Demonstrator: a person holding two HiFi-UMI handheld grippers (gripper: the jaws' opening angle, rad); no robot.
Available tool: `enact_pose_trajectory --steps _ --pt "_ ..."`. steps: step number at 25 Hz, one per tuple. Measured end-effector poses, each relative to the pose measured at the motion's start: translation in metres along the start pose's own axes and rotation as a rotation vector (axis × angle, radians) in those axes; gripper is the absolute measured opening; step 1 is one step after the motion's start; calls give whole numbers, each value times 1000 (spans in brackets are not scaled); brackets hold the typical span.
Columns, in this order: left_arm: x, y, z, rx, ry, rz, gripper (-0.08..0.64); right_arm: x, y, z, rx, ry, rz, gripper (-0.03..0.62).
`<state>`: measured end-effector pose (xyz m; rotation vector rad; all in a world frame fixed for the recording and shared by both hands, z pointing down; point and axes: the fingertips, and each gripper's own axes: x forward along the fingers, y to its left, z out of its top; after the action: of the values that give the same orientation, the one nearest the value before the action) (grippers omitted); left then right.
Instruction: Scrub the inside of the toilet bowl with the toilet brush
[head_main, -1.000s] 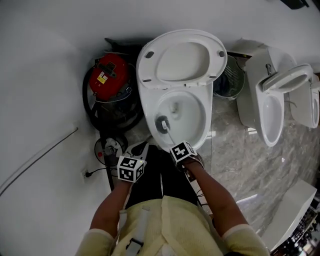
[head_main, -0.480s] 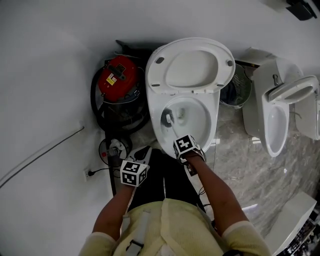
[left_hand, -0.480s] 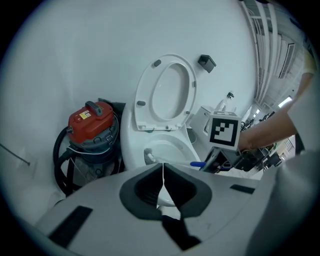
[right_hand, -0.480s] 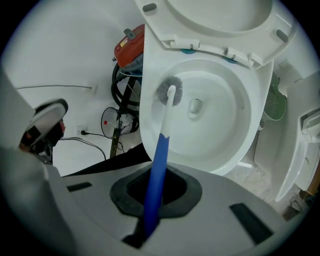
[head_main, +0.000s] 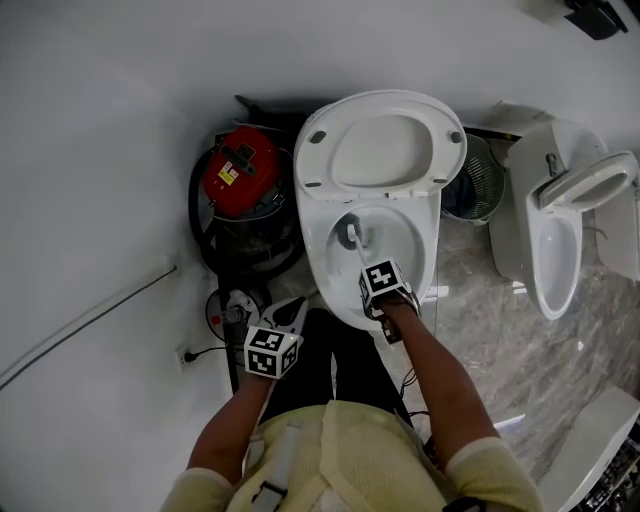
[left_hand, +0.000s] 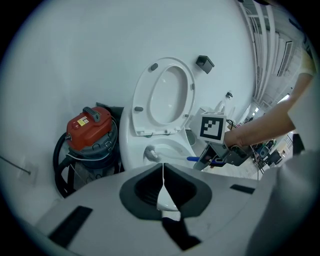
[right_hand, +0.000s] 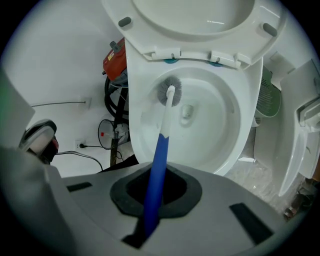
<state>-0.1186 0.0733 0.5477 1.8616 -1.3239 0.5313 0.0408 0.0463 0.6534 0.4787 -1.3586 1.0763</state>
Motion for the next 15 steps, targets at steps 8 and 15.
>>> enact_pose_trajectory --steps 8,15 --pt "7 -5 18 34 -7 -25 15 -10 -21 4 101 -41 14 15" --pt "15 -15 33 87 -12 -69 15 -22 -46 -9 225 -79 3 15"
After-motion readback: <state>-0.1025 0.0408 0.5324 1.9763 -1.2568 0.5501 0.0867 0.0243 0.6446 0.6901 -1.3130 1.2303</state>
